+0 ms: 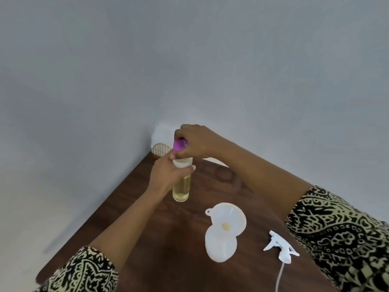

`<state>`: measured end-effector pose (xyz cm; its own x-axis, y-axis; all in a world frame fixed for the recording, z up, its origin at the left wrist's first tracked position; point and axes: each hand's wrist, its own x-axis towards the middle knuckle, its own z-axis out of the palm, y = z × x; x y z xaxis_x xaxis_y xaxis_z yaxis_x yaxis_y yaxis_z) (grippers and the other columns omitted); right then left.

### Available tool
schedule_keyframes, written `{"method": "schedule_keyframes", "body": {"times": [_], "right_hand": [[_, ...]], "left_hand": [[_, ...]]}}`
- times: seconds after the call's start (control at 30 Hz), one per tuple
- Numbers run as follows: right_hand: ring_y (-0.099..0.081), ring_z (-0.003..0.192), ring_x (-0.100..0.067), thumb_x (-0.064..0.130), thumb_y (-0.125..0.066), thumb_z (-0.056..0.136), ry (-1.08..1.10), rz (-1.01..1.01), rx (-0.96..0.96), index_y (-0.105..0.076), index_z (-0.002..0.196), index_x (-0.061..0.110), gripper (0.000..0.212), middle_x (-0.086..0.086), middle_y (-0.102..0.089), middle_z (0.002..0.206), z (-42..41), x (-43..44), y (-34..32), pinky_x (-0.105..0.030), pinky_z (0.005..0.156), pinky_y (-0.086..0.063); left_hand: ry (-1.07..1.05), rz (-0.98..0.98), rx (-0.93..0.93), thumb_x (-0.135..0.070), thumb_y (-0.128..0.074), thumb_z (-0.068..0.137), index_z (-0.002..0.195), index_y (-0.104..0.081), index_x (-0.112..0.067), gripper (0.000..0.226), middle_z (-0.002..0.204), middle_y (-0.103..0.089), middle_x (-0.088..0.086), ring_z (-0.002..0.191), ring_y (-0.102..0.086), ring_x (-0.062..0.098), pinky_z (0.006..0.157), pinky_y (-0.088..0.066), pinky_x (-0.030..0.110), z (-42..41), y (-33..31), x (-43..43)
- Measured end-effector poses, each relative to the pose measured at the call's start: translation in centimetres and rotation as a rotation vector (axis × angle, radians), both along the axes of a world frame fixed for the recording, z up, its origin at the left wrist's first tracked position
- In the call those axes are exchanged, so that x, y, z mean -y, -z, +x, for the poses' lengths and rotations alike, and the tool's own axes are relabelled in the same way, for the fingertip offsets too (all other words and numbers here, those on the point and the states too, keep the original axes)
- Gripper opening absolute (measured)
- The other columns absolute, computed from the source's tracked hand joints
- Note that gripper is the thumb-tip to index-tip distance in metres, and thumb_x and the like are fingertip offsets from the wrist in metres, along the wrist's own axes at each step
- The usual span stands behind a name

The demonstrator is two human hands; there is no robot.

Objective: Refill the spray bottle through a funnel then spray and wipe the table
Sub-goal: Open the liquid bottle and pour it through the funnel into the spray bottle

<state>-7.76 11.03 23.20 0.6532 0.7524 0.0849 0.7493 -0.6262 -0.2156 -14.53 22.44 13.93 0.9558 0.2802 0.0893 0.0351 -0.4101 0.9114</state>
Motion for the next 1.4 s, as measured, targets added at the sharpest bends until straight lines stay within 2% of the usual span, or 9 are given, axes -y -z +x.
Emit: {"method": "schedule_keyframes", "body": {"times": [0.47, 0.6, 0.73, 0.87, 1.0, 1.1, 1.2, 1.3, 1.4], "right_hand": [[-0.048, 0.079, -0.013, 0.047, -0.063, 0.085, -0.155, 0.033, -0.015, -0.063, 0.102, 0.012, 0.038, 0.003, -0.055, 0.092, -5.9, -1.8, -3.9, -0.027, 0.071, -0.039], [-0.050, 0.077, -0.011, 0.052, -0.061, 0.081, -0.164, 0.055, -0.011, -0.065, 0.102, 0.013, 0.045, 0.004, -0.057, 0.091, -6.3, -2.3, -4.2, -0.024, 0.069, -0.039], [-0.050, 0.079, 0.000, 0.036, -0.070, 0.083, -0.240, 0.092, -0.090, -0.065, 0.109, 0.015, 0.034, 0.013, -0.053, 0.095, -6.9, -2.5, -4.4, -0.011, 0.072, -0.035], [-0.053, 0.102, -0.004, 0.029, -0.069, 0.085, -0.340, -0.029, -0.203, -0.063, 0.117, 0.016, 0.035, 0.009, -0.058, 0.116, -7.3, -2.2, -5.6, -0.008, 0.084, -0.036], [-0.039, 0.132, -0.001, 0.039, -0.067, 0.085, -0.242, -0.013, -0.362, -0.060, 0.124, 0.028, 0.041, 0.026, -0.048, 0.134, -8.5, -2.2, -6.9, -0.015, 0.102, -0.032], [-0.065, 0.093, -0.015, 0.065, -0.051, 0.084, 0.081, -0.040, -0.007, -0.071, 0.097, 0.018, 0.052, 0.003, -0.073, 0.097, -9.4, -3.1, -7.0, -0.024, 0.078, -0.047], [-0.063, 0.061, -0.018, 0.071, -0.045, 0.081, 0.180, -0.326, 0.155, -0.067, 0.071, 0.008, 0.067, -0.004, -0.067, 0.062, -10.3, -4.0, -6.0, -0.027, 0.057, -0.045], [-0.062, 0.090, -0.017, 0.044, -0.063, 0.084, 0.000, -0.434, 0.071, -0.065, 0.108, 0.017, 0.036, 0.000, -0.069, 0.100, -10.3, -3.9, -6.4, -0.030, 0.073, -0.047], [-0.037, 0.134, -0.018, 0.024, -0.073, 0.081, -0.114, -0.511, -0.310, -0.014, 0.150, 0.031, 0.091, 0.004, -0.031, 0.153, -10.1, -3.3, -7.7, -0.031, 0.104, -0.034]], "left_hand": [[0.080, -0.023, 0.044, -0.040, -0.078, 0.056, 0.088, -0.070, -0.027, 0.036, 0.081, -0.073, -0.007, 0.077, -0.070, 0.006, 0.072, -0.058, 0.031, -6.4, -3.2, -3.2], [0.120, -0.031, 0.050, -0.037, -0.079, 0.056, 0.090, -0.071, -0.023, 0.038, 0.080, -0.073, -0.006, 0.076, -0.070, 0.007, 0.069, -0.057, 0.026, -6.8, -3.6, -4.1], [0.201, -0.076, 0.042, -0.032, -0.080, 0.058, 0.090, -0.070, -0.016, 0.038, 0.079, -0.073, -0.002, 0.076, -0.071, 0.011, 0.065, -0.056, 0.024, -7.1, -3.2, -4.9], [0.238, -0.033, 0.054, -0.030, -0.086, 0.060, 0.087, -0.069, -0.027, 0.032, 0.078, -0.073, -0.008, 0.076, -0.070, 0.005, 0.069, -0.057, 0.022, -7.4, -3.1, -5.7], [0.242, 0.011, 0.043, -0.024, -0.085, 0.068, 0.090, -0.066, -0.032, 0.030, 0.079, -0.071, -0.014, 0.076, -0.066, -0.005, 0.065, -0.051, 0.013, -7.8, -2.8, -6.0], [0.264, 0.033, 0.029, -0.027, -0.084, 0.070, 0.091, -0.066, -0.029, 0.028, 0.081, -0.071, -0.013, 0.075, -0.066, -0.005, 0.064, -0.048, 0.011, -8.1, -2.5, -6.0], [0.256, 0.033, 0.032, -0.028, -0.084, 0.069, 0.095, -0.065, -0.028, 0.031, 0.084, -0.070, -0.013, 0.078, -0.067, 0.003, 0.069, -0.051, 0.017, -8.4, -2.3, -5.8], [0.255, 0.020, 0.021, -0.028, -0.085, 0.067, 0.091, -0.067, -0.030, 0.030, 0.083, -0.071, -0.014, 0.079, -0.068, 0.003, 0.071, -0.052, 0.018, -8.7, -1.7, -5.7], [0.272, 0.031, 0.008, -0.031, -0.085, 0.069, 0.097, -0.066, -0.030, 0.034, 0.088, -0.069, -0.015, 0.081, -0.067, 0.004, 0.069, -0.051, 0.016, -9.2, -1.3, -5.5]]}}
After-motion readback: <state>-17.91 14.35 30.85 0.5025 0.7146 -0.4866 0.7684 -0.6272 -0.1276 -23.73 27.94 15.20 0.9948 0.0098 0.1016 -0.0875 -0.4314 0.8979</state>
